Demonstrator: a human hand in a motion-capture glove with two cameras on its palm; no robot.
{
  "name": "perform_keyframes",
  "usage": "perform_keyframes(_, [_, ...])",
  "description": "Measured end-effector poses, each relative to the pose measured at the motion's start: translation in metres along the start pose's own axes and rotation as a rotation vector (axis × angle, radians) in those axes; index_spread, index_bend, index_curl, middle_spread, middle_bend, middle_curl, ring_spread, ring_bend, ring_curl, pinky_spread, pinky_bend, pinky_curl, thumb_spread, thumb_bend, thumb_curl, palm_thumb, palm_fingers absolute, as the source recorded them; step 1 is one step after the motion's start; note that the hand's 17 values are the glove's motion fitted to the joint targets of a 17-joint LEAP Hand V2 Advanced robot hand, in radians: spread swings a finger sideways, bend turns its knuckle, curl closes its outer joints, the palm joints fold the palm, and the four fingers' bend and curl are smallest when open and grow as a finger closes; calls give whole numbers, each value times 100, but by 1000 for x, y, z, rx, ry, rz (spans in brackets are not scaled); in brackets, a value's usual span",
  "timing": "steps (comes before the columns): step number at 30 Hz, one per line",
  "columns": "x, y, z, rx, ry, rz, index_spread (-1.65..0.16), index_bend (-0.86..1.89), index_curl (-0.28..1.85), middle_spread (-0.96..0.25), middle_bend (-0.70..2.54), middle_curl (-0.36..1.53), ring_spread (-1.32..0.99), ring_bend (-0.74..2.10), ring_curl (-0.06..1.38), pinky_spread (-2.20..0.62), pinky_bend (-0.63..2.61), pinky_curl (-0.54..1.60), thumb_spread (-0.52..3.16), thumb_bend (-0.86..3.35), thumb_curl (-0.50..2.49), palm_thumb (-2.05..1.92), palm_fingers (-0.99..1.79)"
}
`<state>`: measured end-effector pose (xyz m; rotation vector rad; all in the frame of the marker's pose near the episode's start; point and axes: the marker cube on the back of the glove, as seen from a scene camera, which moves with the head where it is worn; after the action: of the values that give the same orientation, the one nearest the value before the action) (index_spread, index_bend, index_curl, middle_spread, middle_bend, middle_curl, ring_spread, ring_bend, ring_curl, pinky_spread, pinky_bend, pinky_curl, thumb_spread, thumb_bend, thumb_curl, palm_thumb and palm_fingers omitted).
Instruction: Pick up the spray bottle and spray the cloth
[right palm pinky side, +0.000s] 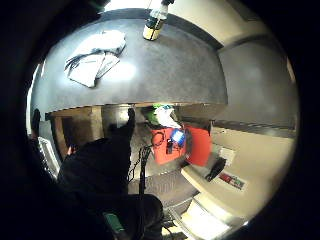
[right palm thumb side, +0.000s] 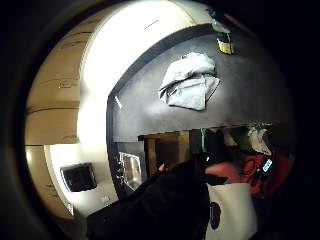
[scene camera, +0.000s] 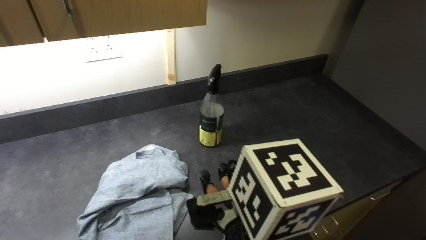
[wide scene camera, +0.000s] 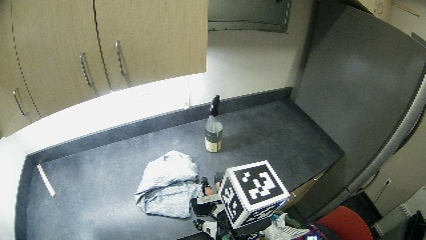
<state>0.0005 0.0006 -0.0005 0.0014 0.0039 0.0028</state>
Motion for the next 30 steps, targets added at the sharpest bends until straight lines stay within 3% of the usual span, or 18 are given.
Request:
perform_keyframes(9, [-1,0,-1,7,21,-10,-31,18,15,2,16,9,11,37,15,13,50,17,69,33,23,66,34])
perform_keyframes(24, [2,2,5,-6,43,-10,-36,18,23,3,17,16,14,38,22,15,53,21,89,21,34,73,31])
perform_keyframes(30, [9,5,9,97,-265,56,-36,17,25,3,20,19,15,40,24,16,52,22,92,15,37,74,34])
